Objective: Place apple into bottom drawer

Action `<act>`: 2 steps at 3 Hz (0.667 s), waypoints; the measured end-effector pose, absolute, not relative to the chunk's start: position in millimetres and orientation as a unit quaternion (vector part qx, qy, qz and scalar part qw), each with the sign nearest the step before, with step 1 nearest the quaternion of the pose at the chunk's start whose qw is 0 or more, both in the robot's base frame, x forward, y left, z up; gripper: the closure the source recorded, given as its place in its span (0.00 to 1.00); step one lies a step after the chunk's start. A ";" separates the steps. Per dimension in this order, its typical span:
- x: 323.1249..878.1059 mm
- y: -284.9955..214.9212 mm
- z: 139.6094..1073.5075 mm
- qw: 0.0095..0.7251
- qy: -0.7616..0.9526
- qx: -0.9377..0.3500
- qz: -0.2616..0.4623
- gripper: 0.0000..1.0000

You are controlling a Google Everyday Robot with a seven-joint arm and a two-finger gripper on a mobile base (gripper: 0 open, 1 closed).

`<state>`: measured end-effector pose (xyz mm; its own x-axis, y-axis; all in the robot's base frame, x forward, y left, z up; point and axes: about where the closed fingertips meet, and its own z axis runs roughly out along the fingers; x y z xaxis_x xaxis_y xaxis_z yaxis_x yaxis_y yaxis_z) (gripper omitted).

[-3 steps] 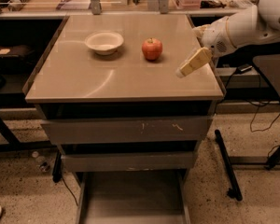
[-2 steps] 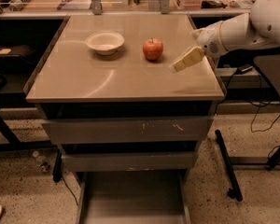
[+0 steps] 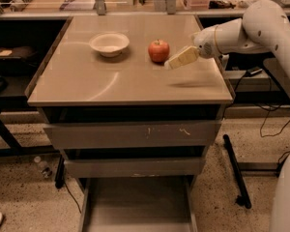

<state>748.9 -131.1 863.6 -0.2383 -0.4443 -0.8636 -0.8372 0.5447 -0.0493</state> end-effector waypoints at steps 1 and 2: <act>763.4 -116.2 863.3 0.450 0.753 -0.430 0.216 0.00; 775.1 -107.9 858.0 0.446 0.756 -0.433 0.205 0.00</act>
Offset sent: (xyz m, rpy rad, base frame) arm 0.0395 0.0261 -0.0060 -0.0600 -0.0240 -0.0153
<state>775.1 -107.9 858.0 -0.2268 -0.4710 -0.8525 -0.8374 0.5412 -0.0762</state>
